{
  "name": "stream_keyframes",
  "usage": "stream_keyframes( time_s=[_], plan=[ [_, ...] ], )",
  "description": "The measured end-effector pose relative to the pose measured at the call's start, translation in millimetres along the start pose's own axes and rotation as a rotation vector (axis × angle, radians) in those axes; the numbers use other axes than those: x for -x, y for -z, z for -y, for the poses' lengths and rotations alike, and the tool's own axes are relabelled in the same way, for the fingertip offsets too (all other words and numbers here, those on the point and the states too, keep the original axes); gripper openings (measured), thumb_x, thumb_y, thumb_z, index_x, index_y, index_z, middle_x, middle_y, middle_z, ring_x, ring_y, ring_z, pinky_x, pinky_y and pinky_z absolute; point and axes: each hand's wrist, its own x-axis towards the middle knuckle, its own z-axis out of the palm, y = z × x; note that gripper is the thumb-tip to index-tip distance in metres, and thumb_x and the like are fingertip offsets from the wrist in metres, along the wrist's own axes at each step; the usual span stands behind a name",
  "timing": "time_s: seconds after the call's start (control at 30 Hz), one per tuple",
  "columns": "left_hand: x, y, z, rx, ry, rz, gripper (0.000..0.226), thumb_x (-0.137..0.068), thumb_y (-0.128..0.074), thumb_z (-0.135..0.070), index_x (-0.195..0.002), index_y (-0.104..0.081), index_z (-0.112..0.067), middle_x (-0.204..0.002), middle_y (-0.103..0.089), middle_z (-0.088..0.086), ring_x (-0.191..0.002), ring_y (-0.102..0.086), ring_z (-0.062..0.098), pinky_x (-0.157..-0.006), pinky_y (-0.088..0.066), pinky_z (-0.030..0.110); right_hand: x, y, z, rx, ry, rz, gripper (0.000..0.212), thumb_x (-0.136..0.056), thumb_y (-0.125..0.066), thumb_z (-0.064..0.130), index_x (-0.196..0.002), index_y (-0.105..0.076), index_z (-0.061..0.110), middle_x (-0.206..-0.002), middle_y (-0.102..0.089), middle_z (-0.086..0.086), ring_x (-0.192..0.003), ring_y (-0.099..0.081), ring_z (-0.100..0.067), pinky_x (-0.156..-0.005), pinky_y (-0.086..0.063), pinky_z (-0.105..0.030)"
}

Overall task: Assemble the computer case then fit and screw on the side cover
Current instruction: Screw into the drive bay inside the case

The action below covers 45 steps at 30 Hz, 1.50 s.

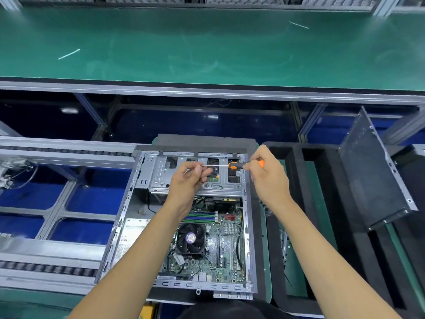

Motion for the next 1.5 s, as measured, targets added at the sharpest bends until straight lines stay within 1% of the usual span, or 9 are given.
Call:
stream_keyframes(
  time_s=[0.33, 0.5, 0.67, 0.87, 1.0, 1.07, 1.3, 1.37, 1.5],
  plan=[
    [-4, -9, -2, 0.006, 0.006, 0.03, 0.006, -0.102, -0.056, -0.011, -0.104, -0.062, -0.01, -0.091, -0.076, 0.005, -0.09, -0.073, 0.013, -0.076, -0.056, 0.02, -4, 9, -4, 0.015, 0.0, -0.007, 0.017, -0.095, -0.053, 0.021, -0.082, -0.043, 0.026, -0.061, -0.057, 0.033, -0.059, -0.05, -0.003, -0.062, -0.038, -0.034],
    [-7, -12, -4, -0.121, -0.007, 0.096, 0.006, -0.101, -0.058, -0.009, -0.102, -0.063, -0.012, -0.094, -0.076, 0.013, -0.093, -0.073, 0.017, -0.08, -0.057, 0.023, -3, 11, -8, -0.037, 0.001, -0.047, 0.012, -0.089, -0.05, 0.033, -0.082, -0.044, 0.026, -0.065, -0.059, 0.013, -0.059, -0.049, -0.009, -0.06, -0.038, -0.034],
    [-17, -13, -13, -0.388, -0.106, 0.182, 0.012, -0.1, -0.055, 0.003, -0.1, -0.062, -0.007, -0.094, -0.075, 0.013, -0.097, -0.075, 0.025, -0.081, -0.058, 0.024, -6, 19, -13, 0.024, 0.0, -0.067, 0.016, -0.09, -0.053, 0.031, -0.08, -0.04, 0.029, -0.064, -0.055, 0.007, -0.056, -0.044, -0.01, -0.057, -0.032, -0.032],
    [-34, -33, -20, -0.805, -0.264, 0.232, 0.014, -0.099, -0.059, -0.002, -0.095, -0.06, -0.016, -0.094, -0.075, 0.002, -0.09, -0.074, 0.009, -0.082, -0.059, 0.028, -15, 28, -5, 0.182, 0.089, -0.099, 0.018, -0.089, -0.055, 0.025, -0.082, -0.039, 0.026, -0.056, -0.048, 0.003, -0.057, -0.046, -0.017, -0.052, -0.027, -0.031],
    [-45, -47, -15, -0.949, -0.267, 0.229, 0.016, -0.097, -0.06, -0.004, -0.092, -0.061, -0.019, -0.086, -0.075, -0.006, -0.086, -0.073, 0.011, -0.079, -0.058, 0.042, -27, 38, 6, 0.415, 0.221, -0.082, 0.014, -0.086, -0.047, 0.036, -0.084, -0.036, 0.027, -0.055, -0.048, 0.002, -0.053, -0.046, -0.015, -0.051, -0.028, -0.029],
    [-50, -52, -10, -0.986, -0.264, 0.235, 0.017, -0.096, -0.062, -0.005, -0.09, -0.062, -0.021, -0.083, -0.073, -0.011, -0.083, -0.07, 0.003, -0.075, -0.056, 0.038, -35, 40, 11, 0.498, 0.277, -0.066, 0.014, -0.084, -0.046, 0.039, -0.085, -0.036, 0.029, -0.053, -0.047, 0.002, -0.052, -0.045, -0.013, -0.05, -0.024, -0.028],
    [-60, -64, 17, -1.106, -0.282, 0.163, 0.021, -0.09, -0.073, -0.014, -0.083, -0.064, -0.031, -0.083, -0.067, -0.02, -0.078, -0.06, -0.01, -0.075, -0.042, 0.017, -62, 28, 14, 0.622, 0.319, 0.047, 0.017, -0.089, -0.051, 0.033, -0.085, -0.035, 0.027, -0.054, -0.046, 0.001, -0.048, -0.042, -0.016, -0.05, -0.023, -0.028],
    [-60, -67, 25, -1.202, -0.304, 0.112, 0.023, -0.086, -0.077, -0.023, -0.077, -0.063, -0.038, -0.085, -0.068, -0.02, -0.085, -0.06, -0.005, -0.083, -0.027, 0.024, -69, 23, 14, 0.676, 0.343, 0.067, 0.018, -0.091, -0.051, 0.032, -0.086, -0.035, 0.026, -0.055, -0.046, 0.001, -0.048, -0.042, -0.017, -0.049, -0.025, -0.029],
    [-63, -73, 32, -1.419, -0.363, -0.019, 0.018, -0.077, -0.081, -0.043, -0.071, -0.064, -0.044, -0.076, -0.057, -0.026, -0.095, -0.037, 0.004, -0.077, -0.01, 0.028, -78, 16, 16, 0.737, 0.394, 0.102, 0.019, -0.09, -0.053, 0.031, -0.086, -0.035, 0.025, -0.054, -0.042, 0.002, -0.047, -0.037, -0.014, -0.048, -0.022, -0.029]
  ],
)
